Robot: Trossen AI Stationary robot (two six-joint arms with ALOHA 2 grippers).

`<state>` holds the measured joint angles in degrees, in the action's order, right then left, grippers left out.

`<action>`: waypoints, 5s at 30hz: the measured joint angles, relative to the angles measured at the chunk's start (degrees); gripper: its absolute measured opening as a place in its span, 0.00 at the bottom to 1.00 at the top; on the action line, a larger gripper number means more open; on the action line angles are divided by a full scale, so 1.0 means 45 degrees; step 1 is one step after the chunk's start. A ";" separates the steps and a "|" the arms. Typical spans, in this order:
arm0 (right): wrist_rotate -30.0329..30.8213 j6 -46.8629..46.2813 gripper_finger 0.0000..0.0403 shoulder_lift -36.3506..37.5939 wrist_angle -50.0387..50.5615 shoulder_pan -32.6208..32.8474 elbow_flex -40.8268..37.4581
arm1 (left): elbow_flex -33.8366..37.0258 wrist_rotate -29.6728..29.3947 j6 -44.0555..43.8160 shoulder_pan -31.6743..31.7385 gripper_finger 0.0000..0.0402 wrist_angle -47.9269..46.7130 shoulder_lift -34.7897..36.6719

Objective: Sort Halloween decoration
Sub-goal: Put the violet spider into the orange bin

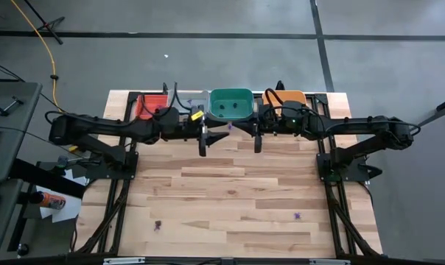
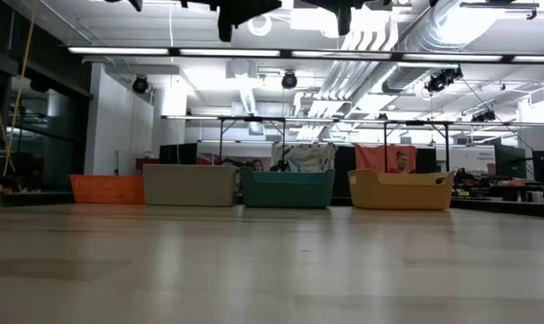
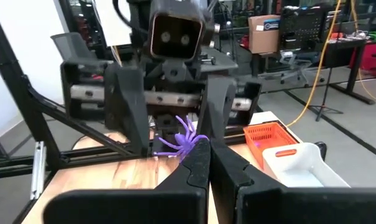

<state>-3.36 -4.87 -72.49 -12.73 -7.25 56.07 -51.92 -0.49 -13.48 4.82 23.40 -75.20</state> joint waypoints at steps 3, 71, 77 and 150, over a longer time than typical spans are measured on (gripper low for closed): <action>0.0236 0.0100 0.00 0.0000 -0.0004 0.0000 0.0000 | 0.0000 0.0000 -0.0192 0.0000 0.52 0.0218 -0.0363; 0.4848 -0.2193 0.60 0.2103 0.6347 0.0000 0.0000 | 0.3957 -0.2654 0.0905 0.0996 0.00 -0.3874 0.7576; 0.4979 -0.2198 0.60 0.2103 0.6305 0.0000 0.0000 | 0.4706 -0.2813 0.0579 0.0996 0.00 -0.3664 0.8015; 0.2210 -0.3709 0.60 0.2093 0.6624 0.0134 0.0000 | 0.3458 0.1150 -0.1876 0.0547 0.36 -0.1838 0.6200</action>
<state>6.58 -21.56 -63.07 17.08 -6.64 56.07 -36.36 4.68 -21.92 7.28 15.13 -47.30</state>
